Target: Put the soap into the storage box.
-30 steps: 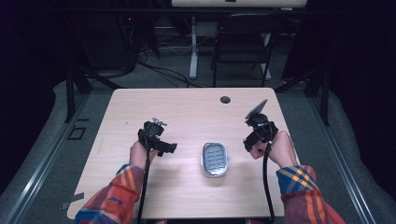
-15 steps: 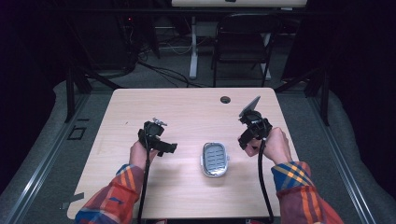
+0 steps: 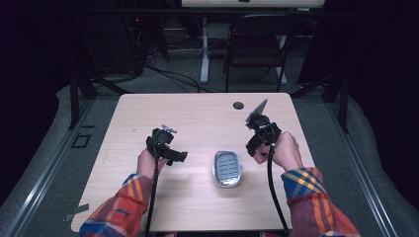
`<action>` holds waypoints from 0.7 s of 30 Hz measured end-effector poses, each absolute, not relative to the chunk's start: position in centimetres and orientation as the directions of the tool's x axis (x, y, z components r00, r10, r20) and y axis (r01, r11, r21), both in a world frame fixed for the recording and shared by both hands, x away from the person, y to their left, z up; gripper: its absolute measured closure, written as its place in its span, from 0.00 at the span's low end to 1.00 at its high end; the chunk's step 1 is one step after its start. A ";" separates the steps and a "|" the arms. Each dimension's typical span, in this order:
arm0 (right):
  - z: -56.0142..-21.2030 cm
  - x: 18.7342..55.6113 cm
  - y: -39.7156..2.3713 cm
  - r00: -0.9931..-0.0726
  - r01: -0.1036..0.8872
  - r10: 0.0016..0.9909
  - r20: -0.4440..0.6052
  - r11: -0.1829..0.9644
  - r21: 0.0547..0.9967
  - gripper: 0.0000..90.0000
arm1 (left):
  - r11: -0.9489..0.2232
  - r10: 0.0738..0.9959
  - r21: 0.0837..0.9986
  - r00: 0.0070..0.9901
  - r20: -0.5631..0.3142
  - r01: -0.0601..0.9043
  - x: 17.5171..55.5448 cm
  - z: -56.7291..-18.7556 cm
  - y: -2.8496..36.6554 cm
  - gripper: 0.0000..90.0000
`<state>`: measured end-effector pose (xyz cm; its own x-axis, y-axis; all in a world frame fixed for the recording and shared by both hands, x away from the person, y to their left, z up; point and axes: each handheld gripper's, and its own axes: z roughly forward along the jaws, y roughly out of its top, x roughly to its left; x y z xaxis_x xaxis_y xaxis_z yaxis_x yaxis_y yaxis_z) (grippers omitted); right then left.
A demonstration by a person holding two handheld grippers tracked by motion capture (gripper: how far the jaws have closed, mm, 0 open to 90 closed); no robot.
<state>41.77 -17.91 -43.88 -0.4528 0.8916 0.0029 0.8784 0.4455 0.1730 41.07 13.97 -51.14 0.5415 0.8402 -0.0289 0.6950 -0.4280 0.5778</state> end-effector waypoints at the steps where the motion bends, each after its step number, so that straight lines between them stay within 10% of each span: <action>1: -43.8 41.8 -17.7 -0.455 0.878 0.891 -0.005 0.449 0.169 0.41 | -0.428 0.840 0.577 0.541 -0.029 0.695 41.1 -51.1 14.0 0.00; 21: -44.4 42.4 -15.1 -0.509 0.851 0.861 -0.007 0.505 0.145 0.41 | -0.434 0.837 0.575 0.546 -0.027 0.694 41.1 -51.1 14.0 0.00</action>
<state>42.35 -15.11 -44.37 -0.5092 0.8606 -0.0073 0.8511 0.5048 0.1446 41.08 13.96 -51.13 0.5461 0.8372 -0.0274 0.6937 -0.4337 0.5750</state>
